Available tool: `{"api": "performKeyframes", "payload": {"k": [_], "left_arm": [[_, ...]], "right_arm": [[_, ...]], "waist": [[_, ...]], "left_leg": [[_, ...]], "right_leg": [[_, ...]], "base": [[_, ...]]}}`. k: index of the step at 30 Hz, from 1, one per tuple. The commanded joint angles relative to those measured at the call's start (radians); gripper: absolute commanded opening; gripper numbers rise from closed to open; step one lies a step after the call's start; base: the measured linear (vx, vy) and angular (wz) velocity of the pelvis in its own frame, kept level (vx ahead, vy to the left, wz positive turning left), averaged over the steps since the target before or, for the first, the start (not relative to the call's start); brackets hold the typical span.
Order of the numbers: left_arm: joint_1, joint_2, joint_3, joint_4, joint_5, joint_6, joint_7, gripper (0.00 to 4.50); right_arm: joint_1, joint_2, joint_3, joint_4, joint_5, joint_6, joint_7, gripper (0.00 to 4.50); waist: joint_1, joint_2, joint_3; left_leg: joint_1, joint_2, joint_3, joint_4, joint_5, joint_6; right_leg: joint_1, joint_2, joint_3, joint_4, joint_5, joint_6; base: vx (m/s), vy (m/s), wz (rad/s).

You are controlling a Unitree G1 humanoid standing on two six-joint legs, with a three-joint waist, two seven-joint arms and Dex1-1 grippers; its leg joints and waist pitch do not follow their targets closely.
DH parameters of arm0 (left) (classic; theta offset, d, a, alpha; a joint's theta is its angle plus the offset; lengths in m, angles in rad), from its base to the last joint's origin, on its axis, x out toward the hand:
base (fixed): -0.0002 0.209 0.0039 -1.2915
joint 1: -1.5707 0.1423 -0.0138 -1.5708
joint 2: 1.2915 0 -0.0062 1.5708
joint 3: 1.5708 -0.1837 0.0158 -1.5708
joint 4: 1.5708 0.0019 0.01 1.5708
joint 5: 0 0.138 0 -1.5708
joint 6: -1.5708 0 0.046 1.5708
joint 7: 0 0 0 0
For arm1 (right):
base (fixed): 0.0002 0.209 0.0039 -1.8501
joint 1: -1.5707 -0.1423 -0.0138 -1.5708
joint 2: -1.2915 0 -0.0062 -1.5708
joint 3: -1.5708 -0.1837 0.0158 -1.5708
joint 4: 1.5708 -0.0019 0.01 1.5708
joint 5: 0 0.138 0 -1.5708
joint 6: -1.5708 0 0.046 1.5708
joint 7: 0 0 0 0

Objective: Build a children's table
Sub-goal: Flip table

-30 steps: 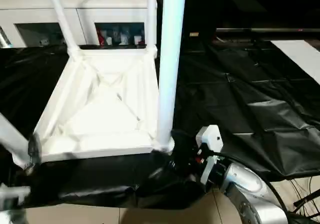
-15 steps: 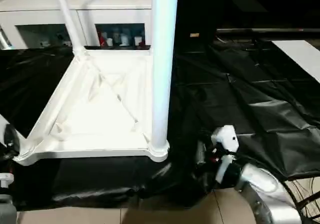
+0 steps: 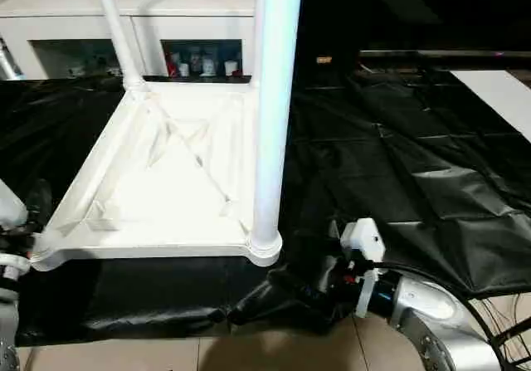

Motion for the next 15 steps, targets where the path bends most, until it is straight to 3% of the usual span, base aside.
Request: {"api": "performKeyframes", "payload": {"k": [1,12,14,15], "left_arm": [[0.000,0.010,-0.028,-0.021,-0.004,0.034,-0.015,3.66],[-0.021,0.007,-0.062,-0.048,0.016,0.080,-0.014,2.78],[-0.036,0.015,-0.061,-0.030,0.024,0.092,-0.009,2.59],[-0.042,0.021,-0.064,-0.026,0.033,0.102,0.000,2.59]], "right_arm": [[-0.031,0.011,0.007,-0.019,0.006,0.002,-0.012,4.50],[-0.097,0.036,0.079,0.034,-0.007,0.001,0.037,4.50],[-0.126,0.033,0.086,0.071,-0.015,-0.003,0.056,4.50],[-0.127,0.020,0.090,0.062,-0.009,0.002,0.074,4.50]], "waist": [[0.002,0.007,-0.029],[0.009,0.008,-0.030],[0.008,0.020,-0.029],[0.008,0.016,-0.030]], "left_leg": [[0.014,0.010,-0.005,-0.082,-0.417,0.007],[0.015,0.011,-0.005,-0.084,-0.429,0.000],[0.017,0.009,-0.007,-0.084,-0.443,-0.008],[0.018,0.010,-0.006,-0.083,-0.445,-0.009]], "right_leg": [[0.020,-0.020,0.017,-0.084,-0.327,-0.098],[0.021,-0.020,0.018,-0.082,-0.322,-0.104],[0.019,-0.020,0.017,-0.082,-0.331,-0.106],[0.020,-0.019,0.017,-0.083,-0.325,-0.106]], "base": [[0.000,0.000,0.00],[0.000,0.000,0.00],[0.000,0.000,0.00],[0.000,0.000,0.00]]}}
